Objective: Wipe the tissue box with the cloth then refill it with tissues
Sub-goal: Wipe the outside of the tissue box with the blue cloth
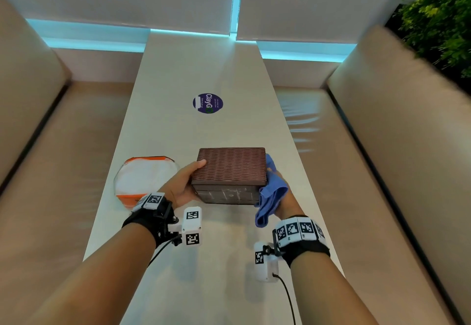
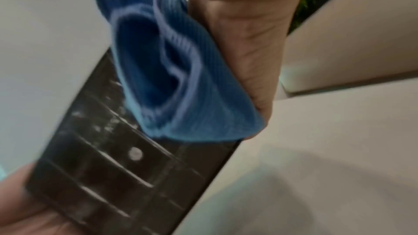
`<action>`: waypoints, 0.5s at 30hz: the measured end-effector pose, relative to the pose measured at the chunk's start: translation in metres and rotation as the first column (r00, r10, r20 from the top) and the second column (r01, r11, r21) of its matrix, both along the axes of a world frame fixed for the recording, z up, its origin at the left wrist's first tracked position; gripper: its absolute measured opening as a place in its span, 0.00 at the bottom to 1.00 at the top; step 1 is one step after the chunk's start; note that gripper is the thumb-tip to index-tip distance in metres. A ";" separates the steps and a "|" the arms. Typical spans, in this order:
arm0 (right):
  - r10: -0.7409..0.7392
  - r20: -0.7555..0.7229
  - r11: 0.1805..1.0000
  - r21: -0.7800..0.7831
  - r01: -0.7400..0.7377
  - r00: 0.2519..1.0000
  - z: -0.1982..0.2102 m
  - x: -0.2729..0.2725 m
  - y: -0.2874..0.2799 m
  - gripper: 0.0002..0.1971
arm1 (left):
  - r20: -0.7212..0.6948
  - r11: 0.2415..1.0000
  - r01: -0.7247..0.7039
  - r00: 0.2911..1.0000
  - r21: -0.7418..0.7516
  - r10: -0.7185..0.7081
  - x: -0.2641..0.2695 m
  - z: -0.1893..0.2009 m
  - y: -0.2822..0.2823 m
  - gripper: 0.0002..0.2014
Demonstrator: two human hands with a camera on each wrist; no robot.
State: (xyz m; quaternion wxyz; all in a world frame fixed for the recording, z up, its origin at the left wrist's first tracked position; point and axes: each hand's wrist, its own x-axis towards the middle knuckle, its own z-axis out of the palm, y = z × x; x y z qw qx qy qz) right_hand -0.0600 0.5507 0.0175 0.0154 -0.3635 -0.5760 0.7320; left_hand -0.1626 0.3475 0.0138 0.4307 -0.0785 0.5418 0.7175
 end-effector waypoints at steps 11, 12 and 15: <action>-0.012 0.055 0.725 0.688 -0.029 0.998 0.024 -0.023 -0.031 0.25 | -0.331 0.923 0.090 0.917 -0.373 -0.224 0.003 -0.003 0.034 0.65; -0.019 0.101 0.705 0.707 -0.059 0.995 0.025 -0.025 -0.034 0.25 | -0.316 0.896 0.101 0.914 -0.433 -0.256 0.003 -0.001 0.035 0.68; 0.003 0.155 0.628 0.769 -0.122 0.988 0.029 -0.026 -0.040 0.26 | -0.262 0.885 0.139 0.925 -0.444 -0.276 0.005 0.002 0.036 0.50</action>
